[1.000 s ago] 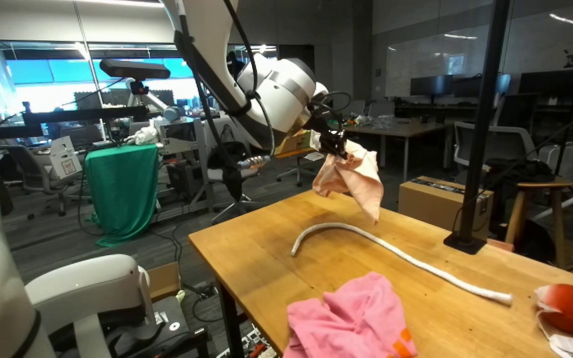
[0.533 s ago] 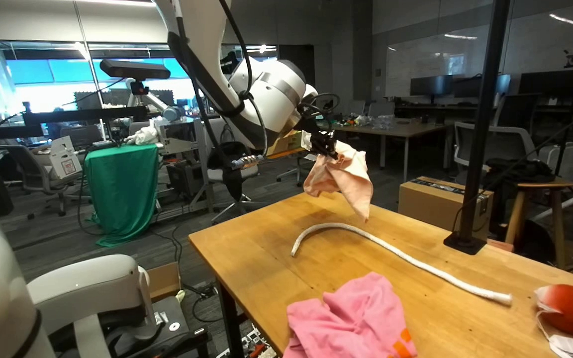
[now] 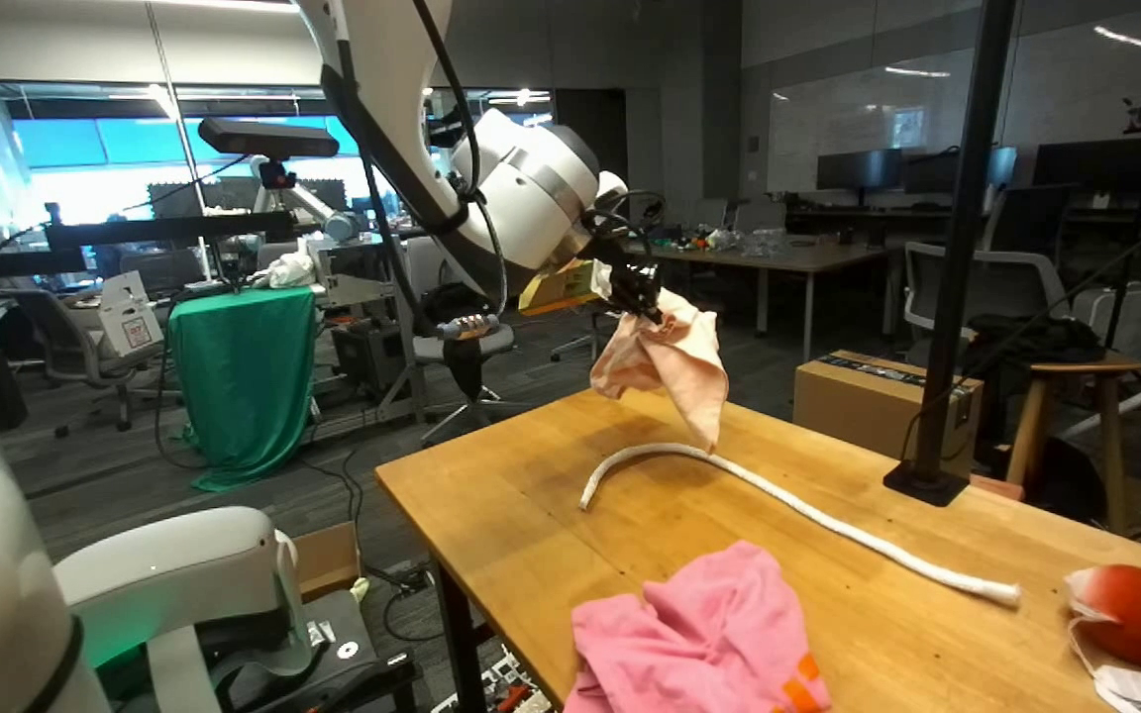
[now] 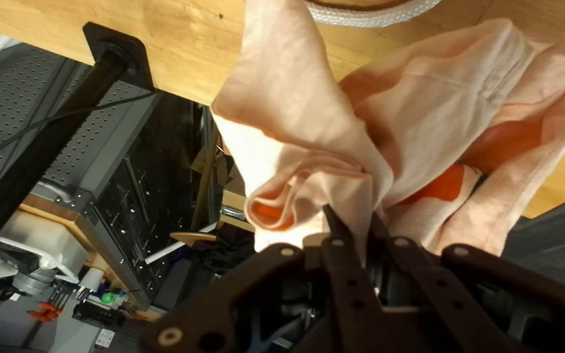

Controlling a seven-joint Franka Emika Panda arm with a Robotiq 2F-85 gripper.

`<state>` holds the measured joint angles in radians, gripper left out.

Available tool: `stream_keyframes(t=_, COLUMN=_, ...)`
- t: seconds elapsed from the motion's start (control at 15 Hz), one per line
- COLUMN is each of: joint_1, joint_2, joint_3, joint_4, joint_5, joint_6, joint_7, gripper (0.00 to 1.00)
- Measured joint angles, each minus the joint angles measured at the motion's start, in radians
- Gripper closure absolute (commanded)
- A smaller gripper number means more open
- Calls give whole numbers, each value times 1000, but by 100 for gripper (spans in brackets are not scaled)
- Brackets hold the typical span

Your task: Move the radish toy, yellow towel and pink t-shirt to the right, move the peach t-shirt to the left

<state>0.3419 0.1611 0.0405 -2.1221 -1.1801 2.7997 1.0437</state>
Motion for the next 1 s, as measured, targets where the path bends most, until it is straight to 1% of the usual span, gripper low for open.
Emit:
stream_keyframes(t=0.13, joint_1=0, joint_2=-15, joint_3=2, joint_4=-3, joint_5=56, joint_6=-29, joint_7=-54, gripper=95)
stream_keyframes(t=0.27, joint_1=-9, joint_2=-35, joint_3=16, joint_4=-11, joint_5=153, joint_6=-83, joint_7=-155, gripper=95)
stream_keyframes(t=0.53, joint_1=-48, joint_2=-92, joint_3=78, joint_4=-16, joint_5=396, joint_6=-260, joint_7=-418, gripper=95)
stream_keyframes(t=0.8, joint_1=-55, joint_2=-150, joint_3=115, joint_4=-12, joint_5=615, joint_6=-425, joint_7=-668, gripper=95)
stream_keyframes(t=1.0, joint_1=-55, joint_2=-171, joint_3=132, joint_4=2, joint_5=788, joint_6=-536, joint_7=-855, gripper=95)
